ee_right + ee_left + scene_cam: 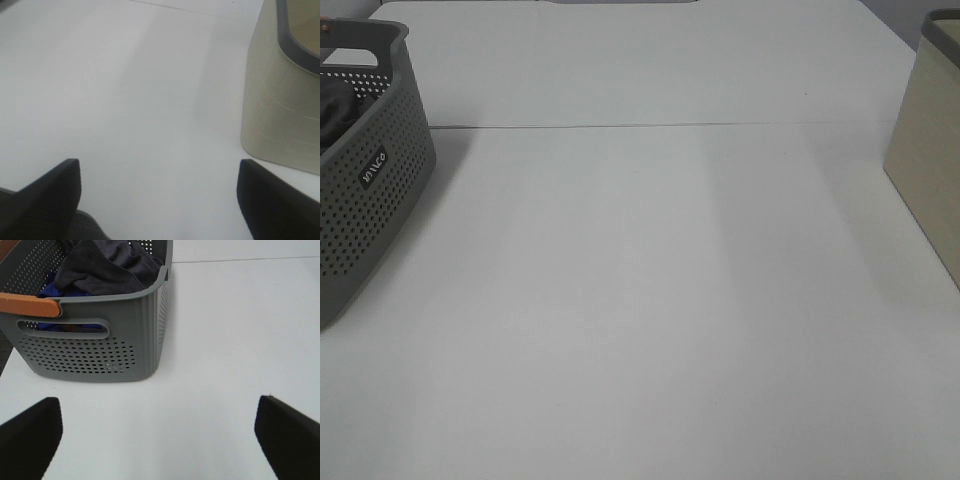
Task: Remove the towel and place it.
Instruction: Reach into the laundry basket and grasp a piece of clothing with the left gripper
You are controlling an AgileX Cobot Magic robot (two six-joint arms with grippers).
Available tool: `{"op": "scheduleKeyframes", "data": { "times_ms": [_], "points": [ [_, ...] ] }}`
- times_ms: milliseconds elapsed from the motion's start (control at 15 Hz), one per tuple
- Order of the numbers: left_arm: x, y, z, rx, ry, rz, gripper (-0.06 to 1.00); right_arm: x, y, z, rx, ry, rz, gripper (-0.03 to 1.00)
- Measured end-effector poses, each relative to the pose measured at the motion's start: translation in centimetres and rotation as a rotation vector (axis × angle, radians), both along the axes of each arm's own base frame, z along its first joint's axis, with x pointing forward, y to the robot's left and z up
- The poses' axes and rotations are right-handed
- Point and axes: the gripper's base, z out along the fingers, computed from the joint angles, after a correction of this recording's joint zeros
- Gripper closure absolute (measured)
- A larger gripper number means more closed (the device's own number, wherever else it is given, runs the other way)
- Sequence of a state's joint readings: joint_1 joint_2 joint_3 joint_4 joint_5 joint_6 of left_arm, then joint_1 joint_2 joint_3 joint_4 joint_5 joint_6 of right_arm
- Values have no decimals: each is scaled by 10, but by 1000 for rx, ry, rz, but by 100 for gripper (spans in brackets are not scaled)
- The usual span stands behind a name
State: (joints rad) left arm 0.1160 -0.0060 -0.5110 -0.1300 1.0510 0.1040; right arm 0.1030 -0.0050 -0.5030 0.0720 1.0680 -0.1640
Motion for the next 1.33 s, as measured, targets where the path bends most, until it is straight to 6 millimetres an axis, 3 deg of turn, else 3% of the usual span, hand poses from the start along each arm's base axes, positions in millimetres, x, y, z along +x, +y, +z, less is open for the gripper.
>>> {"op": "scheduleKeyframes", "data": {
  "times_ms": [1333],
  "points": [
    [0, 0, 0, 0, 0, 0, -5, 0, 0, 0, 0, 0, 0, 15]
  ]
}}
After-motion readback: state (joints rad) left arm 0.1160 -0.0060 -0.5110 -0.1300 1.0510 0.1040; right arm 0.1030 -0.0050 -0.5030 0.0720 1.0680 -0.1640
